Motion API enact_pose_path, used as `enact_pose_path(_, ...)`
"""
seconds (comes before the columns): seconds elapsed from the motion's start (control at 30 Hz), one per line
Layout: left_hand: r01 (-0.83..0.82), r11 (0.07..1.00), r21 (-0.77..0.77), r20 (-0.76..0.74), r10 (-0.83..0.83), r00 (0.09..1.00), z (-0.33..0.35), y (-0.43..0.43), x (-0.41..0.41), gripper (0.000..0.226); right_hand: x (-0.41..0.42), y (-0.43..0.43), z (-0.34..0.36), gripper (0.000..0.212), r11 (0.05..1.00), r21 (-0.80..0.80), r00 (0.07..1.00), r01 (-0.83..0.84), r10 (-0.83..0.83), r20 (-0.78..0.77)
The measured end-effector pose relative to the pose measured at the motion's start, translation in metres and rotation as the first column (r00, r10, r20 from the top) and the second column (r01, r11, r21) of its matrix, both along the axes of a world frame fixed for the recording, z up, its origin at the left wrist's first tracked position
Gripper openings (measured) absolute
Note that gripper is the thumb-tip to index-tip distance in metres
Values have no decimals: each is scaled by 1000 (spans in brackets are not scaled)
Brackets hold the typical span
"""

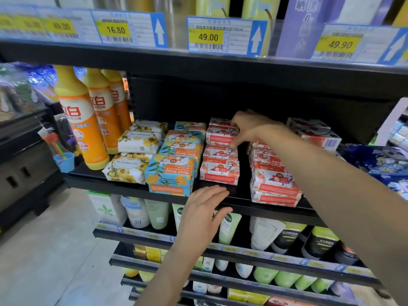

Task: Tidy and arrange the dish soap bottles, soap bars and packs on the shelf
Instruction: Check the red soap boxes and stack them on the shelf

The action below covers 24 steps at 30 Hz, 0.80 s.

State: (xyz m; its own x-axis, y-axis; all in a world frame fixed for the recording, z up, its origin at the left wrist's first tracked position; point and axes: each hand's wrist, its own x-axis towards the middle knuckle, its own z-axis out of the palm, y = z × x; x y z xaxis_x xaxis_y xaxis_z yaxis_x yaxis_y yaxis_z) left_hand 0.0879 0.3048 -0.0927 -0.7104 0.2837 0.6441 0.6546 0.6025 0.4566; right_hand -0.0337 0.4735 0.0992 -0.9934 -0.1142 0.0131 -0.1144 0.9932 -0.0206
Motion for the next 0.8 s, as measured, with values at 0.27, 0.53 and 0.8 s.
enact_pose_path(0.27, -1, 1000, 0, -13, 1, 1000, -1, 0, -1, 43, -10, -15, -14, 55, 996, 90, 1000, 5, -3, -22)
enact_pose_path(0.53, 1, 1000, 5, 3, -1, 1000, 0, 0, 0, 41, -8, -14, -9, 64, 996, 90, 999, 15, -11, -47)
enact_pose_path(0.8, -14, 999, 29, 0, 14, 1000, 1, 1, 0, 38, 25, -7, 2, 79, 997, -50, 971, 53, -64, -231)
